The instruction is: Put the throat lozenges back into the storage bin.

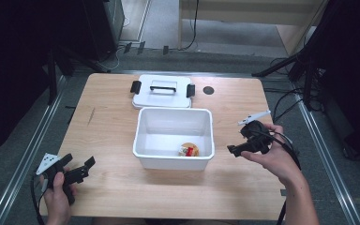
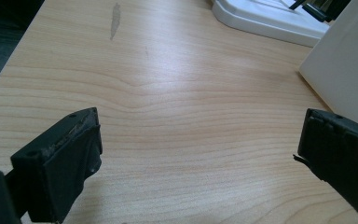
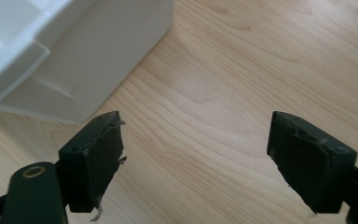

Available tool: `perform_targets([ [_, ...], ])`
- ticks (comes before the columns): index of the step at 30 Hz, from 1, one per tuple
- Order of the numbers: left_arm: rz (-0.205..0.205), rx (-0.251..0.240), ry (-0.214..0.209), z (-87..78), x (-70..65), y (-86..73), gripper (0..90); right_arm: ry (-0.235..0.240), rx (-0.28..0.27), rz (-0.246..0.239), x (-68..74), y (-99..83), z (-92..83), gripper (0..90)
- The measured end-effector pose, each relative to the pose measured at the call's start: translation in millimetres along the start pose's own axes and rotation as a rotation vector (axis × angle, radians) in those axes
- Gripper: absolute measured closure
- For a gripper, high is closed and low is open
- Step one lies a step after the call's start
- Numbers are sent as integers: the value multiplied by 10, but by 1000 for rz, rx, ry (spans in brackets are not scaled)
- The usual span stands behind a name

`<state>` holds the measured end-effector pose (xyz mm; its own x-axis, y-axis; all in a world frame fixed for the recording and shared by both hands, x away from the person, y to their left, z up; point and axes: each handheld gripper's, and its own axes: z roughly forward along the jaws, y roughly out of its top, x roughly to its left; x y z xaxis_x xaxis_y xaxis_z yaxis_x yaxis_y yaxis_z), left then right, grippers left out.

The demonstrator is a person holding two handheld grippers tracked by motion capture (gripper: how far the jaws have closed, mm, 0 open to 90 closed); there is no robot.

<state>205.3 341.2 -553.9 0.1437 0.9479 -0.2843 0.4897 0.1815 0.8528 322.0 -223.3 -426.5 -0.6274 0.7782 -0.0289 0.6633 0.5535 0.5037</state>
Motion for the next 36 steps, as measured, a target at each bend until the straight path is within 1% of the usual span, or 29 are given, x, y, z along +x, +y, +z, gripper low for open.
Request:
perform_targets([
  [1, -1, -1, 0, 0, 0, -1, 3, 1, -8, 6, -24, -41, 13, 135],
  [2, -1, -3, 0, 0, 0, -1, 3, 0, -13, 20, -45, -81, 23, 132],
  [3, -1, -3, 0, 0, 0, -1, 3, 0, -13, 20, -45, -81, 23, 132],
  [4, -1, 0, 1, 1, 0, 0, 3, -15, -28, 46, -86, -168, 37, 86],
  [8, 3, 2, 1, 0, -1, 1, 3, -27, -78, 119, -180, -349, 64, 18],
  [12, 1, 0, 1, -1, -2, 0, 3, -39, -111, 173, -250, -541, 106, 0],
  [14, 0, -1, 3, -2, -2, -1, 3, -57, -129, 199, -285, -643, 129, 0],
  [15, 0, -1, 3, -2, -2, -1, 3, -57, -129, 199, -285, -643, 129, 0],
  [16, 0, 2, 0, -2, -2, -1, 3, -66, -153, 227, -326, -763, 154, 0],
  [18, 3, 2, 3, 0, -6, -1, 3, -80, -173, 241, -351, -857, 168, 0],
  [19, 4, 3, 3, 0, -4, -1, 3, -95, -185, 249, -365, -911, 175, 0],
  [24, 3, 0, 4, -1, -7, -2, 3, -140, -245, 304, -431, -1179, 190, 0],
  [25, 3, 0, 4, -1, -7, -2, 3, -140, -245, 304, -431, -1179, 190, 0],
  [28, 3, 0, 5, 0, -7, -2, 3, -159, -277, 336, -475, -1376, 188, 0],
  [31, 2, -1, 5, -1, -9, -3, 3, -195, -304, 345, -486, -1520, 176, 0],
  [34, 3, 0, 5, 0, -8, -2, 3, -204, -324, 355, -487, -1616, 168, 0],
  [35, 4, -1, 5, 0, -8, -2, 3, -209, -335, 364, -483, -1674, 164, 0],
  [36, 5, -1, 5, 0, -9, -3, 3, -220, -359, 371, -475, -1762, 160, 0],
])
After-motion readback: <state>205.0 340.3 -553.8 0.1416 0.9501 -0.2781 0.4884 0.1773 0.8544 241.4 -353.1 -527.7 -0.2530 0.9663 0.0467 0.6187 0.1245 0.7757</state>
